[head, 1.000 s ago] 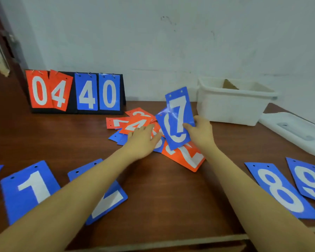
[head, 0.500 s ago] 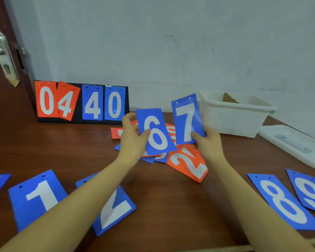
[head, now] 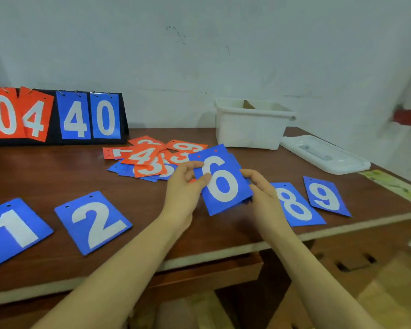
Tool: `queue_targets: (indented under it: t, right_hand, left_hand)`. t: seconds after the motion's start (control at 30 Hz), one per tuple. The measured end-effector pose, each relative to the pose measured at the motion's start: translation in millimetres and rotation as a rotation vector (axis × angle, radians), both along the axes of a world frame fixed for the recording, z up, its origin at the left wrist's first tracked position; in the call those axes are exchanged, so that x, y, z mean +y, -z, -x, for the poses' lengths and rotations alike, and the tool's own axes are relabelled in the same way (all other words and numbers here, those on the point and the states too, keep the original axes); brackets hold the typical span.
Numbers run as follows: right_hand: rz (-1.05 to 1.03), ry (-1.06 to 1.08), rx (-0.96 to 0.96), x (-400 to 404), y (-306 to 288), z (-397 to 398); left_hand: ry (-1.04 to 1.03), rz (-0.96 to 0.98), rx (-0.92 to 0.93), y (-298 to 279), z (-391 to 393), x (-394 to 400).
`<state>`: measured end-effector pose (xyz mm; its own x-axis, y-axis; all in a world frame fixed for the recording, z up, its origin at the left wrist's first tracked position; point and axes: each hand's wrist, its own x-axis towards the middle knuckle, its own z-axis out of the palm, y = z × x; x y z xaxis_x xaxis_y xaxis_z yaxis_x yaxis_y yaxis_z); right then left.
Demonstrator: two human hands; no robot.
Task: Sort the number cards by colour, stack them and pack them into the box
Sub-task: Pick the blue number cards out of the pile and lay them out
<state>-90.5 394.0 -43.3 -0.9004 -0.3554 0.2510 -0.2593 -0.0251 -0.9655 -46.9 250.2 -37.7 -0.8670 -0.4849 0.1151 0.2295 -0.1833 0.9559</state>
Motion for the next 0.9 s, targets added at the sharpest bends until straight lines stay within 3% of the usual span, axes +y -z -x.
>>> queue_targets:
  t: [0.17,0.27,0.37,0.47,0.6,0.83,0.9]
  right_hand:
    - [0.073,0.01,-0.018,11.2,2.5,0.2]
    - [-0.005,0.009,0.009,15.0,6.2,-0.2]
    - [-0.124,0.201,0.102,22.0,10.2,4.7]
    - [-0.098,0.322,0.003,38.6,10.2,12.0]
    - [-0.022,0.275,-0.07,46.9,6.4,10.4]
    - [0.108,0.403,-0.022,46.8,-1.3,10.9]
    - [0.124,0.412,-0.013,49.7,-1.7,12.6]
  left_hand:
    - [-0.049,0.042,-0.035,-0.2,-4.5,5.8]
    - [-0.117,0.268,-0.035,0.7,-7.1,12.1]
    - [-0.144,0.402,0.018,1.6,-8.1,17.4]
    - [-0.154,0.489,-0.024,5.6,-8.2,14.0]
    - [-0.167,0.581,-0.078,10.3,-3.2,19.2]
    - [0.115,1.146,-0.317,23.6,34.1,52.8]
    - [0.17,1.196,-0.387,21.1,39.0,47.8]
